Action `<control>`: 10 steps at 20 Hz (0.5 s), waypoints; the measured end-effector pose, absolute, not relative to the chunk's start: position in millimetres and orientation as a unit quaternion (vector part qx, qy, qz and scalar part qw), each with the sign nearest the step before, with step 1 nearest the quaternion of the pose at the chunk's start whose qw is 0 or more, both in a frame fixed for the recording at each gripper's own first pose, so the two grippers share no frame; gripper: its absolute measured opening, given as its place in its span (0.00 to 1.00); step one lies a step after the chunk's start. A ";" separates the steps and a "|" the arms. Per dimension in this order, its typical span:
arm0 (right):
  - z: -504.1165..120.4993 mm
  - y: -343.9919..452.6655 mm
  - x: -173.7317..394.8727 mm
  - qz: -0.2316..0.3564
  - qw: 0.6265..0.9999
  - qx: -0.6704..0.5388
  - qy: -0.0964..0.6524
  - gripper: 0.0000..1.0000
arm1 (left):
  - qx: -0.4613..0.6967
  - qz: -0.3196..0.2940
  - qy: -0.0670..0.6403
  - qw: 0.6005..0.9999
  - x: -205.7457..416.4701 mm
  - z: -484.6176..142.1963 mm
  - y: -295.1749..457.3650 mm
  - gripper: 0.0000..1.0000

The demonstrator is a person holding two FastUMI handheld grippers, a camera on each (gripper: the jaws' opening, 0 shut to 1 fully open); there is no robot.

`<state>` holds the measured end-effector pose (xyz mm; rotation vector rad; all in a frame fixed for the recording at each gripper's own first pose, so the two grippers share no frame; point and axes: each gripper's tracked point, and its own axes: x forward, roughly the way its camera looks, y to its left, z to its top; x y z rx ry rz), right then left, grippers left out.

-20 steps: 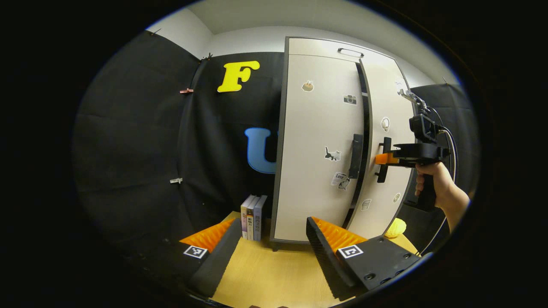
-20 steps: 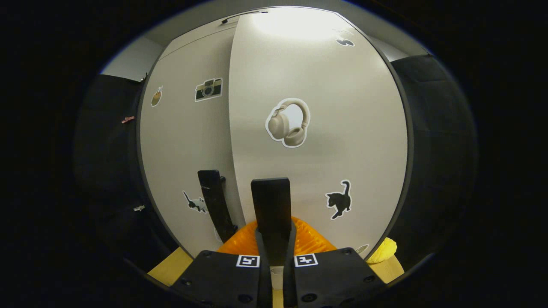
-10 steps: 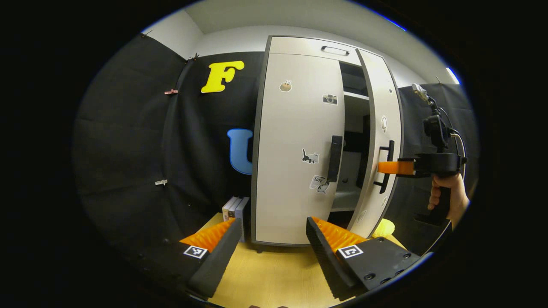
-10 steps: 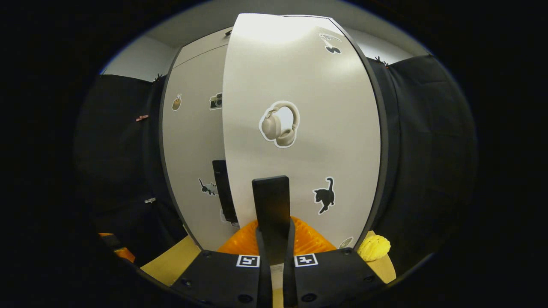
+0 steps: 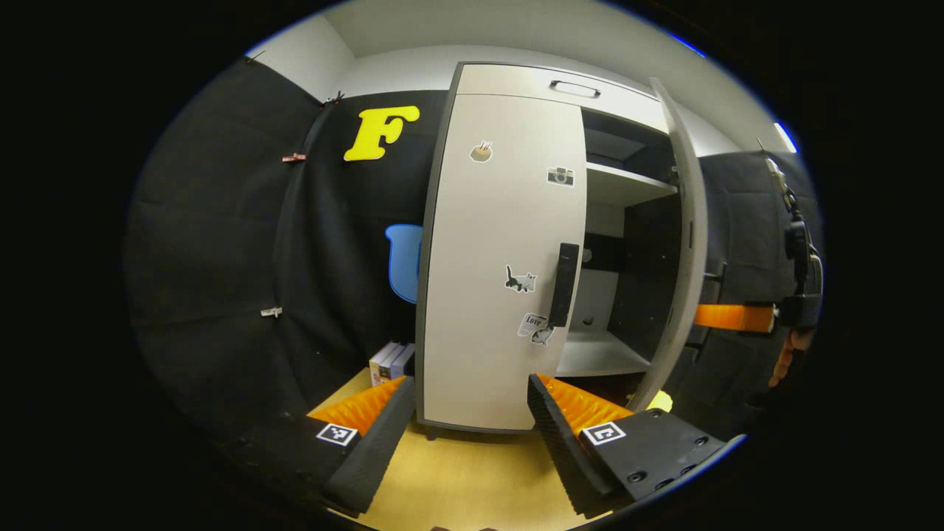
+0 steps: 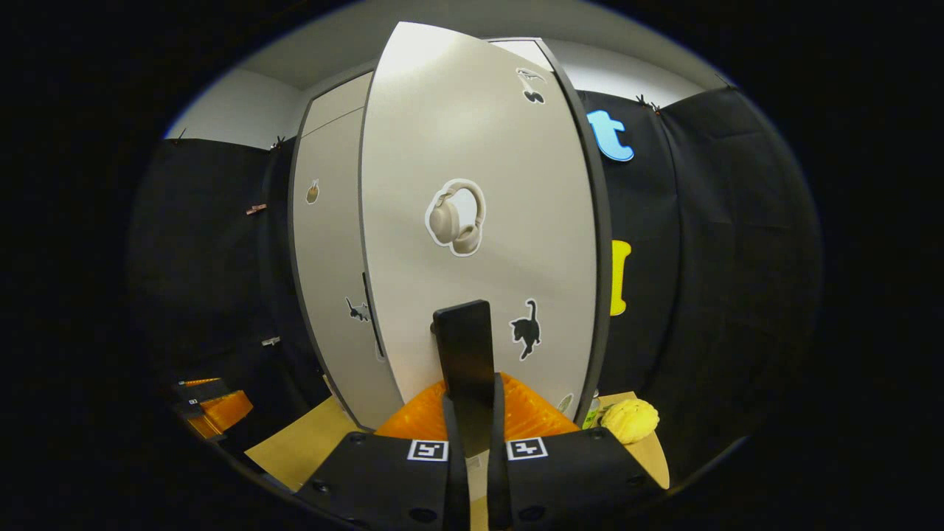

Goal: Open the right door of the double-door shoe cabinet with the right hand, and open the left door with the left hand.

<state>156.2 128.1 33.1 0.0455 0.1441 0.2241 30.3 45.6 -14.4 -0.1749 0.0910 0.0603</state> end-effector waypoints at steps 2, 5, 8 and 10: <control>34.8 115.0 154.2 0.095 0.993 0.013 0.066 0.13 | -0.108 0.021 0.048 0.993 33.9 -13.9 29.8 0.95; 37.5 93.2 153.7 0.065 0.996 0.008 0.057 0.13 | -0.107 0.014 0.047 0.993 38.3 -10.2 17.3 0.95; 38.2 65.8 156.0 0.010 0.999 0.004 0.047 0.12 | -0.099 0.006 0.053 0.994 40.3 -15.9 4.6 0.95; 42.0 42.8 156.0 -0.022 0.999 0.009 0.038 0.10 | -0.099 0.000 0.058 0.993 38.9 -19.6 -3.5 0.95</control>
